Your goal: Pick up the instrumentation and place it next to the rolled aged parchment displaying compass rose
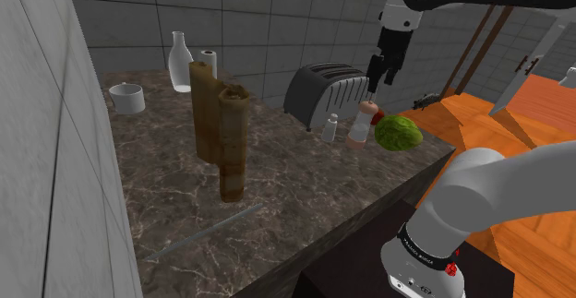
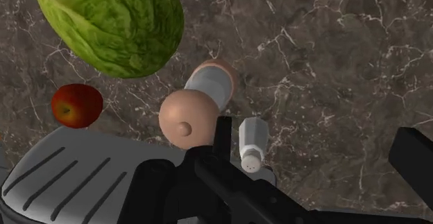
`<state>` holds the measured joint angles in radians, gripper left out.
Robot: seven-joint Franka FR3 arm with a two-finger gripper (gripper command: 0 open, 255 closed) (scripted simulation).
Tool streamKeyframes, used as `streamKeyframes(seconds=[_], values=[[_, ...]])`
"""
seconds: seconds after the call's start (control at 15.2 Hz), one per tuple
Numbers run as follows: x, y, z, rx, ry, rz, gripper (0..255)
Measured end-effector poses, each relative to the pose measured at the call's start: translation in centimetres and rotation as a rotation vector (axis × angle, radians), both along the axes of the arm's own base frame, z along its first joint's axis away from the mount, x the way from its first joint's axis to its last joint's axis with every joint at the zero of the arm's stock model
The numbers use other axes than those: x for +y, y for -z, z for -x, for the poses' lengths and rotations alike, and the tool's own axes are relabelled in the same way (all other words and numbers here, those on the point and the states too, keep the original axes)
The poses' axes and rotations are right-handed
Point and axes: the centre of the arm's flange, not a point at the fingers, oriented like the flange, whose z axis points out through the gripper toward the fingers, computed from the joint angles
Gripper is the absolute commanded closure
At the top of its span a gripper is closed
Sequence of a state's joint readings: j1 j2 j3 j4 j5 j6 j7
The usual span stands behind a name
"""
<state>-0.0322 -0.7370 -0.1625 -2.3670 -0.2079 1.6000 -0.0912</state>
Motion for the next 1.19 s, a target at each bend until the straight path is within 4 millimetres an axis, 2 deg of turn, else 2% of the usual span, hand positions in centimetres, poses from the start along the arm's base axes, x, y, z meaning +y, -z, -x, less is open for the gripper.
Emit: streamKeyframes(seconds=[0.4, 0.59, 1.19], values=[[-6.0, 4.8, -2.4, 0.028, -0.037, 0.025, 0], [-8.3, 7.0, -3.7, 0.04, -0.055, 0.037, 0], [-9.4, 11.5, -3.7, 0.044, -0.06, 0.041, 0]])
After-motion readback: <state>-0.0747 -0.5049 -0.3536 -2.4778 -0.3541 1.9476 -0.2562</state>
